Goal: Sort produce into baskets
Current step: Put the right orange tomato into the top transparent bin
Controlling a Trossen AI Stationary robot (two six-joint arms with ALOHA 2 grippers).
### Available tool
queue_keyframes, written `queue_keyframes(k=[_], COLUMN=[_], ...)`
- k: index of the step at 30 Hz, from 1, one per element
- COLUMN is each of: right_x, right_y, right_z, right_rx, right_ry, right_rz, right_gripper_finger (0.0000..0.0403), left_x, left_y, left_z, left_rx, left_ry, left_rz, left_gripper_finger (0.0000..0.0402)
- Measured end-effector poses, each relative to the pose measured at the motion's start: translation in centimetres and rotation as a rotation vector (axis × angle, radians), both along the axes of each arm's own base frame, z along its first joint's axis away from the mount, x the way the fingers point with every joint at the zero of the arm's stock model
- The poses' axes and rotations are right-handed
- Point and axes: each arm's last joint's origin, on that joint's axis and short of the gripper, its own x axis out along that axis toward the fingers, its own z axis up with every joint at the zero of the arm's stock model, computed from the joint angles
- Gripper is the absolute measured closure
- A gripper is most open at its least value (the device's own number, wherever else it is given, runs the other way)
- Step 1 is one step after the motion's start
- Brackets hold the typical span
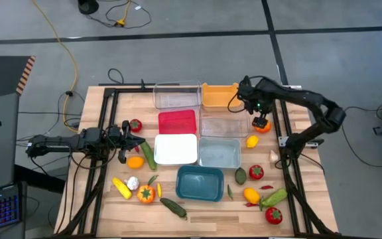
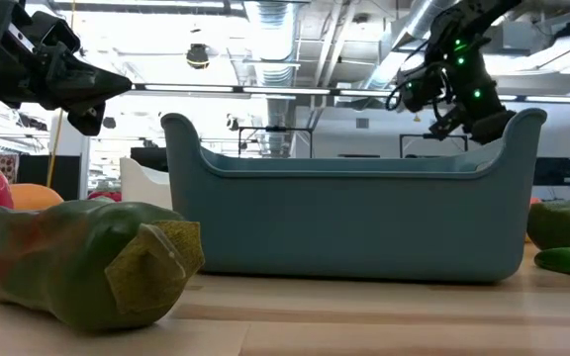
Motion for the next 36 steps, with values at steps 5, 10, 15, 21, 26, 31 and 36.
queue_keyframes(k=[5, 10, 15, 21, 26, 31, 36], right_x=[-0.9, -1.5, -1.8, -2.7, -3.5, -3.5, -3.5], right_y=[0.3, 0.0, -0.8, -1.2, -1.1, -1.1, -1.1], right_z=[-2.4, -4.1, -5.1, -6.1, -6.8, -6.9, -6.8], right_rx=[0.136, 0.146, 0.111, 0.112, 0.125, 0.124, 0.126], right_ry=[-0.006, -0.052, -0.100, -0.100, -0.088, -0.086, -0.085], right_rz=[-0.008, -0.001, -0.012, -0.052, -0.074, -0.076, -0.077], right_gripper_finger=[0.0016, 0.0024, 0.0030, 0.0030, 0.0033, 0.0054, 0.0074], left_x=[0.0, 0.0, 0.0, 0.0, 0.0, 0.0, 0.0], left_y=[0.0, 0.0, 0.0, 0.0, 0.0, 0.0, 0.0], left_z=[0.0, 0.0, 0.0, 0.0, 0.0, 0.0, 0.0], left_rx=[0.000, 0.000, 0.000, 0.000, 0.000, 0.000, 0.000], left_ry=[0.000, 0.000, 0.000, 0.000, 0.000, 0.000, 0.000], left_rz=[0.000, 0.000, 0.000, 0.000, 0.000, 0.000, 0.000], left_gripper_finger=[0.0401, 0.0401, 0.0401, 0.0401, 0.0401, 0.0401, 0.0401])
